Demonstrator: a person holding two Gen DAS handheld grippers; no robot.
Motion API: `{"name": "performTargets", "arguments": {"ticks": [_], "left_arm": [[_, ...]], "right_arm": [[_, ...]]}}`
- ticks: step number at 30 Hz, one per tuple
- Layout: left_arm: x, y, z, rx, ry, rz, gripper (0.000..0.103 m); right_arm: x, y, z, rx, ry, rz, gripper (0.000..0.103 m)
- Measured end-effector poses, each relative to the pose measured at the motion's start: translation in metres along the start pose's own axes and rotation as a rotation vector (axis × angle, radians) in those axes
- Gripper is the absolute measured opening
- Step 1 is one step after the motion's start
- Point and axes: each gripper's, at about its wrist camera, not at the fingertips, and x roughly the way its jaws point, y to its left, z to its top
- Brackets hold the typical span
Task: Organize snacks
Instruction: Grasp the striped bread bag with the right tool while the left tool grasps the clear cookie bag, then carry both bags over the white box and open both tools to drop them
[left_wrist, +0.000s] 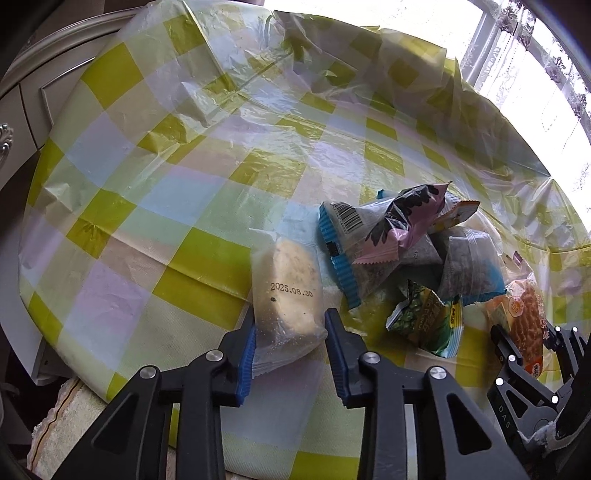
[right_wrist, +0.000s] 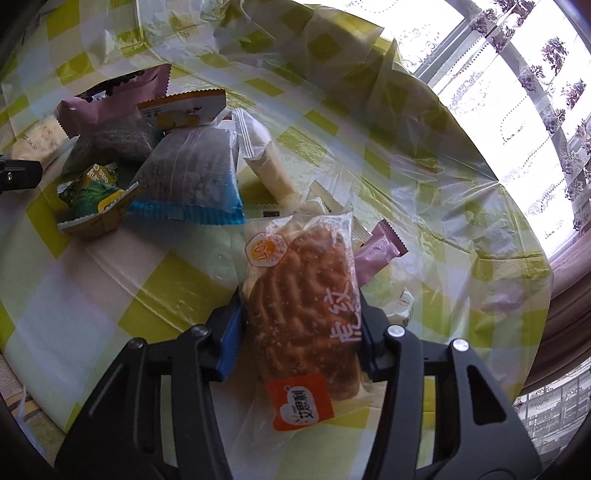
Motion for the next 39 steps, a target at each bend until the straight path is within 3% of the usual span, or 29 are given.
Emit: {"name": "performTargets", "arguments": {"ticks": [10,16,28,34,39], "left_arm": [[-0.015,0.007,-0.006,-0.03,-0.04,0.02,0.034],[-0.028,0.004,-0.009,-0.016,-0.079,0.028,0.034],[-0.056,-0.022,-0.023,0.045,-0.135,0.0,0.034],[-0.066,-0.046,-0.033,0.119,-0.152,-0.008,0.034],[-0.073,-0.076,-0.042,0.196,-0.139,-0.064,0.034]], "right_arm": [[-0.008,-0.034,-0.013,0.202,0.019,0.224,0.05],[-0.021,-0.051,-0.028,0.33,0.023,0.311,0.05],[-0.044,-0.071,-0.054,0.436,0.011,0.336,0.05],[-0.053,-0.085,-0.073,0.491,0.03,0.348,0.05],[-0.06,-0.096,-0.091,0.542,0.051,0.352,0.05]]}}
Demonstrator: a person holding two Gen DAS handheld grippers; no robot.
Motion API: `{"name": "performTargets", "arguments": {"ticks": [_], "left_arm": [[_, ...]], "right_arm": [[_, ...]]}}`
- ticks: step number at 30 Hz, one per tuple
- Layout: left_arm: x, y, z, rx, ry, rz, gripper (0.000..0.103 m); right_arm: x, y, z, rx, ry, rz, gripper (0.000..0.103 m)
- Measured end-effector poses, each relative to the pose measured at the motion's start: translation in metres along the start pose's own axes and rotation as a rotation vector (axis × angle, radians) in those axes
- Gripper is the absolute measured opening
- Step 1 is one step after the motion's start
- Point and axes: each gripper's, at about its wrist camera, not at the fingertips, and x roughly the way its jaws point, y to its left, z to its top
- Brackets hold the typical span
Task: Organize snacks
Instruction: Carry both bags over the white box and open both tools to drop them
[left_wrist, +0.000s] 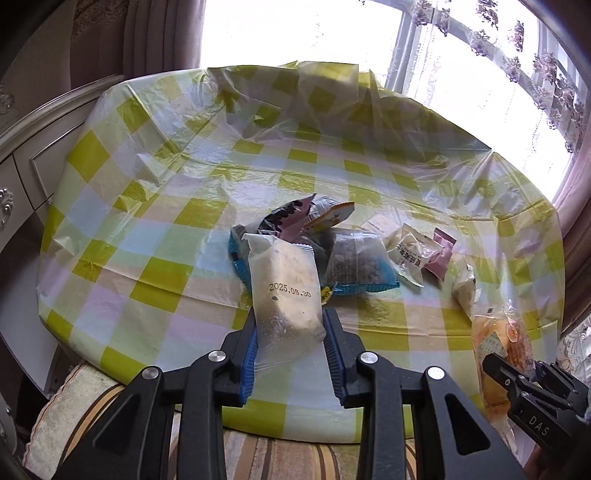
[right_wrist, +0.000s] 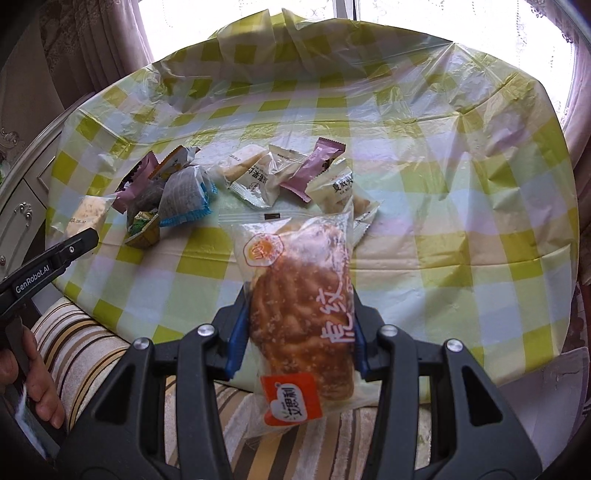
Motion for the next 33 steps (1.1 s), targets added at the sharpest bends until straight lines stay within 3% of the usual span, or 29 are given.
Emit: {"name": "performTargets", "arguments": {"ticks": [7,17,33], "left_arm": [[-0.002,-0.053,-0.008,0.11,0.051,-0.106,0.034],[-0.001,-0.133,-0.025,0.269,0.149,-0.307,0.034],[0.002,-0.244,-0.06,0.569,0.33,-0.607,0.034]], "right_arm": [[-0.018,-0.024,-0.014,0.065,0.005,-0.038,0.05],[-0.037,-0.078,-0.036,0.151,0.012,-0.191,0.05],[-0.059,-0.218,-0.095,0.428,0.123,-0.445,0.05]]}}
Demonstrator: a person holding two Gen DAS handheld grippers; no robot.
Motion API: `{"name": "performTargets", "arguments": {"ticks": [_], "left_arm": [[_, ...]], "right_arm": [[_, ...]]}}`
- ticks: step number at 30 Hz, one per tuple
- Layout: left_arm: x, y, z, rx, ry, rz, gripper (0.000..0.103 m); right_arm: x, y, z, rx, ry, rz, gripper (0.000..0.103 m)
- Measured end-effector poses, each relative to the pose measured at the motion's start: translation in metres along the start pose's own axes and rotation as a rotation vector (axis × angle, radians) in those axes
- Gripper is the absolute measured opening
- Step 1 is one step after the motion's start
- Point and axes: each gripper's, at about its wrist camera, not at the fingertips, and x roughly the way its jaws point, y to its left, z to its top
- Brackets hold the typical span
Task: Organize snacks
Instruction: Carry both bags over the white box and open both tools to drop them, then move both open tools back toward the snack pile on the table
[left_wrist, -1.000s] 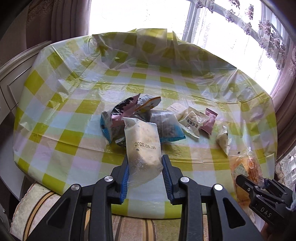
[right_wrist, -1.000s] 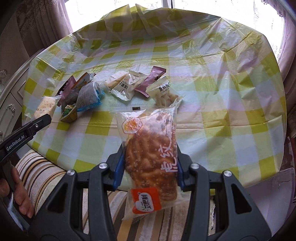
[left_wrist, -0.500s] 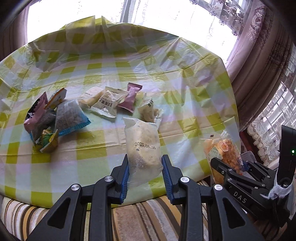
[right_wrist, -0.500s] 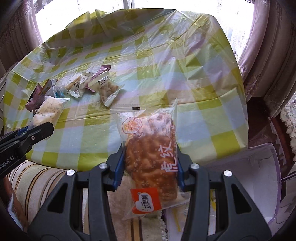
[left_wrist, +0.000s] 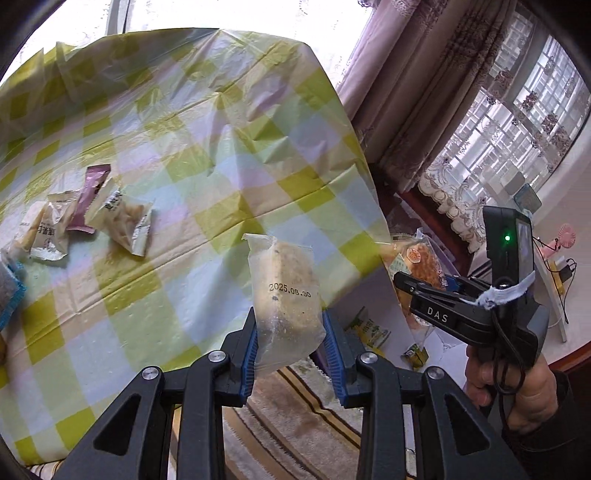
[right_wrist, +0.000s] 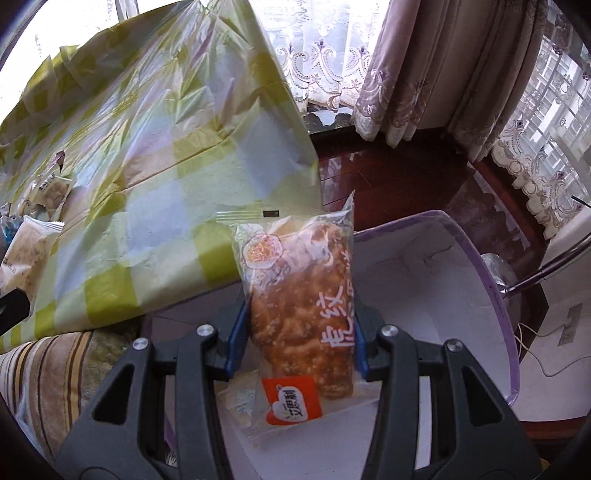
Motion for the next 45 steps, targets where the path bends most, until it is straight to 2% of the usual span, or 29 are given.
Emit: {"name": "performTargets", "arguments": {"ticks": [4,8,12,16,17,19,21,23,25,31,33,37,45], "left_arm": [[0.021,-0.031,0.004,0.118,0.071,-0.061,0.034],[0.047,-0.053,0.008,0.18,0.155,-0.108,0.034],[0.069,-0.067,0.007,0.223,0.231,-0.11,0.035],[0.077,-0.064,0.01,0.193,0.257,-0.117,0.039],[0.075,-0.062,0.011,0.179,0.251,-0.117,0.041],[0.07,-0.057,0.012,0.152,0.229,-0.118,0.053],[0.063,-0.05,0.013,0.132,0.204,-0.108,0.058],[0.056,-0.045,0.012,0.115,0.186,-0.092,0.06],[0.048,-0.039,0.011,0.099,0.167,-0.074,0.06],[0.009,-0.014,0.006,0.019,0.022,-0.008,0.07],[-0.004,-0.003,0.005,-0.002,-0.032,0.034,0.07],[-0.031,0.026,-0.001,-0.028,-0.089,0.113,0.071],[-0.086,0.122,-0.033,-0.173,-0.165,0.219,0.071]], "right_arm": [[0.004,-0.026,-0.009,0.038,0.015,-0.038,0.05],[0.022,-0.05,-0.016,0.055,0.064,-0.086,0.05],[0.042,-0.069,-0.011,0.092,0.102,-0.107,0.05],[0.056,-0.07,-0.009,0.078,0.138,-0.084,0.05],[0.058,-0.069,-0.008,0.075,0.145,-0.075,0.051],[0.055,-0.064,-0.009,0.062,0.15,-0.063,0.054],[0.054,-0.058,-0.008,0.042,0.142,-0.065,0.057],[0.051,-0.052,-0.008,0.035,0.135,-0.06,0.064],[0.045,-0.046,-0.011,0.03,0.128,-0.035,0.065],[0.019,-0.017,-0.017,0.031,0.096,0.025,0.067],[0.005,-0.003,-0.015,0.028,0.072,0.032,0.07],[-0.021,0.03,-0.003,0.02,0.018,0.061,0.078],[-0.071,0.119,0.009,0.04,-0.099,0.09,0.084]]}}
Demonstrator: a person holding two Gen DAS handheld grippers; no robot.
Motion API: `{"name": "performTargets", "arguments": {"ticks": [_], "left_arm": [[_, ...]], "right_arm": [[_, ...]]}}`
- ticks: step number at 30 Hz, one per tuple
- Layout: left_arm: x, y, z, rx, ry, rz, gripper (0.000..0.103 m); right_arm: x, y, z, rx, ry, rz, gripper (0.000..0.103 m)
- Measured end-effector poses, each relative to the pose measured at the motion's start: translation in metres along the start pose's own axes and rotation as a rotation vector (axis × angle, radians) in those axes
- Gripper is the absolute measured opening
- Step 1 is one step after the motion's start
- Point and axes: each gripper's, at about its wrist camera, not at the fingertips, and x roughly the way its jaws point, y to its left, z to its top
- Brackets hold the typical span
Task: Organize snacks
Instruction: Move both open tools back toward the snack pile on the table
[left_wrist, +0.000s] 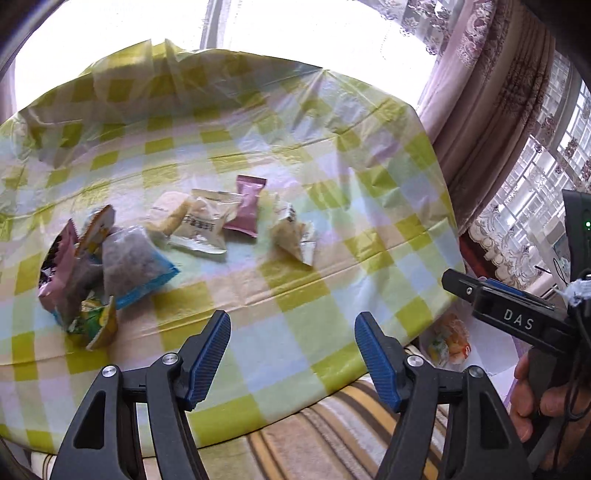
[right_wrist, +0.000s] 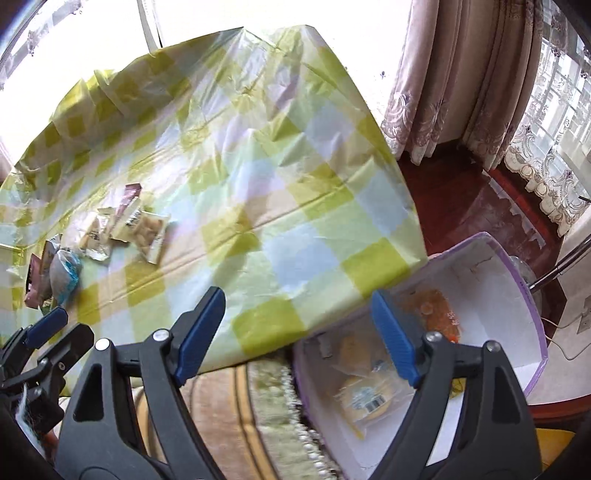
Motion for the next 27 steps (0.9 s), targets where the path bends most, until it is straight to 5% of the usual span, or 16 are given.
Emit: {"name": "performTargets", "arguments": {"ticks": [9,15,27], "left_arm": [[-0.035,0.093,-0.004,-0.175,-0.101,0.136,0.07],[-0.036,0.133,-0.013,-0.291,-0.085,0.077,0.07],[-0.022,0.178,-0.036,-0.49,-0.043,0.017,0.063]], "right_arm": [[-0.003,0.117,0.005,-0.126,-0.098,0.041,0.084],[0.006,0.178,0.003,-0.237,-0.099,0.052,0.084],[0.008,0.211,-0.011,-0.314,-0.119,0.07,0.086]]}}
